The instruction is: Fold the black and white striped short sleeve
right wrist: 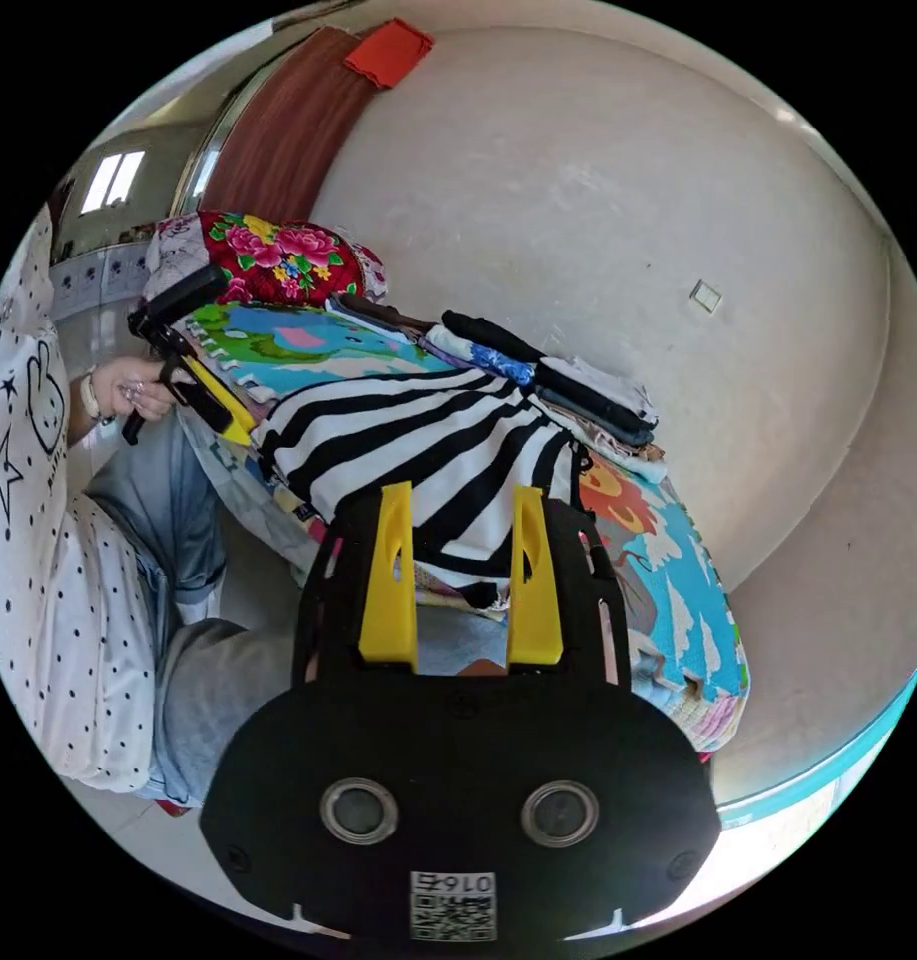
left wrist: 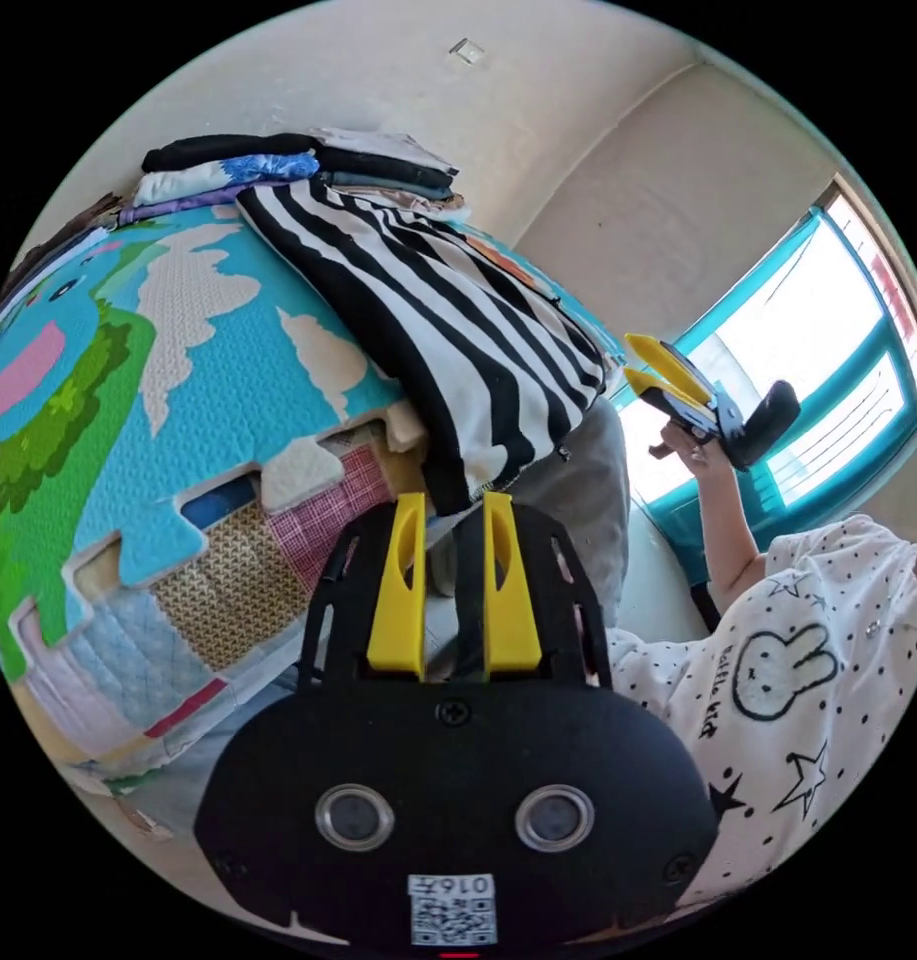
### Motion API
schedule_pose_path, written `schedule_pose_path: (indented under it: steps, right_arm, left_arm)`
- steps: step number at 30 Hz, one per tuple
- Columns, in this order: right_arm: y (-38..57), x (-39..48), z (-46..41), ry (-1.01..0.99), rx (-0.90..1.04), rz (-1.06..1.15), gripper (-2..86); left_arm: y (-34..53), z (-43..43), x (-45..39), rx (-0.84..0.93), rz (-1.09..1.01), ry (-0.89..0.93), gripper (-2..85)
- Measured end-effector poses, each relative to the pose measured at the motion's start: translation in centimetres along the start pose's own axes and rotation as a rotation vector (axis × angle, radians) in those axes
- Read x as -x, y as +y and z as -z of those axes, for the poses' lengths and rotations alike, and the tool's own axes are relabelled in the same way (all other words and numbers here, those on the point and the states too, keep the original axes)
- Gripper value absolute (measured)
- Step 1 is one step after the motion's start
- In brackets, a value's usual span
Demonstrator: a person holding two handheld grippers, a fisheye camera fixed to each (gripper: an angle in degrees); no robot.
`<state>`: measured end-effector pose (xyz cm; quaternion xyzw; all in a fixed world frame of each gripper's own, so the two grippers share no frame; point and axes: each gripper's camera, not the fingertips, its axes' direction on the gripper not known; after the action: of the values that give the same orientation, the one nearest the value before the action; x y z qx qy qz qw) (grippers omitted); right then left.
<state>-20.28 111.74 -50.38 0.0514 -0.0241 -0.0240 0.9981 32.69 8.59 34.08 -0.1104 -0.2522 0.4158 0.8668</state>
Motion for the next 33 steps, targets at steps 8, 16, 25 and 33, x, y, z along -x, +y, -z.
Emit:
schedule_pose_path:
  steps: [8, 16, 25, 33]
  right_arm:
    - [-4.3, 3.2, 4.2, -0.036, 0.007, 0.006, 12.3]
    - [-8.5, 13.9, 7.3, -0.015, -0.085, 0.518, 15.0]
    - [-11.6, 18.7, 6.1, 0.440, -0.162, 0.722, 12.7]
    - [-20.7, 9.6, 9.4, 0.006, -0.014, 0.502, 2.6]
  left_arm:
    - [4.1, 2.3, 2.2, -0.040, -0.026, 0.107, -0.9]
    - [6.5, 4.6, 6.6, -0.091, 0.112, 0.502, -1.0]
    - [8.7, 7.5, 6.5, -0.175, 0.164, 0.652, -0.8]
    - [11.8, 12.4, -0.9, -0.166, -0.104, 0.127, 8.4]
